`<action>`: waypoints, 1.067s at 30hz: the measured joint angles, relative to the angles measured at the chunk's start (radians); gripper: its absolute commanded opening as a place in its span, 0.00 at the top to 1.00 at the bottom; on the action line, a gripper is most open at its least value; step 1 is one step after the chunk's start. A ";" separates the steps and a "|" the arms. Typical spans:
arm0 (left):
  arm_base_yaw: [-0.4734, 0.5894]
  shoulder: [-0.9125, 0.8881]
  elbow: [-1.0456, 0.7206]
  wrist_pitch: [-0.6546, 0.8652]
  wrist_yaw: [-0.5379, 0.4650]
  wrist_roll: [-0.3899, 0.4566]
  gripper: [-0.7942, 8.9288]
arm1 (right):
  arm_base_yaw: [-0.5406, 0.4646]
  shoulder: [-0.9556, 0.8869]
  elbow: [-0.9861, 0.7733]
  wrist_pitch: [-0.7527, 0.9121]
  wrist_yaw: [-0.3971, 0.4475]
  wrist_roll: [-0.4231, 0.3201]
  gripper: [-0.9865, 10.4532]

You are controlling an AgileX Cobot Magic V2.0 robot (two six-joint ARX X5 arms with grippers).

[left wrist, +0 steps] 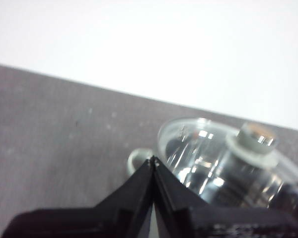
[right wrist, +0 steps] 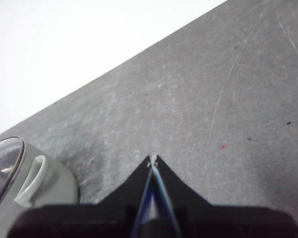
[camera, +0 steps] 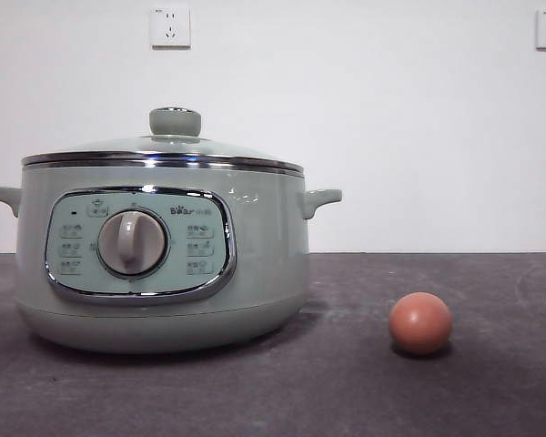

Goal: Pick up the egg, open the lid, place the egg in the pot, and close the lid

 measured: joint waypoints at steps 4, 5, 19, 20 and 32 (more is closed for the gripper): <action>0.000 0.066 0.098 -0.005 0.008 -0.001 0.92 | 0.000 0.122 0.124 -0.043 -0.021 -0.052 0.92; 0.000 0.086 0.124 -0.008 0.011 -0.001 0.92 | 0.000 0.154 0.158 -0.052 -0.040 -0.068 0.92; 0.000 0.420 0.447 -0.119 0.207 0.010 0.92 | 0.000 0.535 0.544 -0.293 -0.315 -0.196 0.91; 0.000 0.438 0.459 -0.120 0.229 0.010 0.92 | 0.000 0.551 0.553 -0.305 -0.332 -0.207 0.91; -0.014 0.578 0.491 -0.116 0.322 0.011 0.53 | 0.020 0.597 0.562 -0.348 -0.362 -0.262 0.42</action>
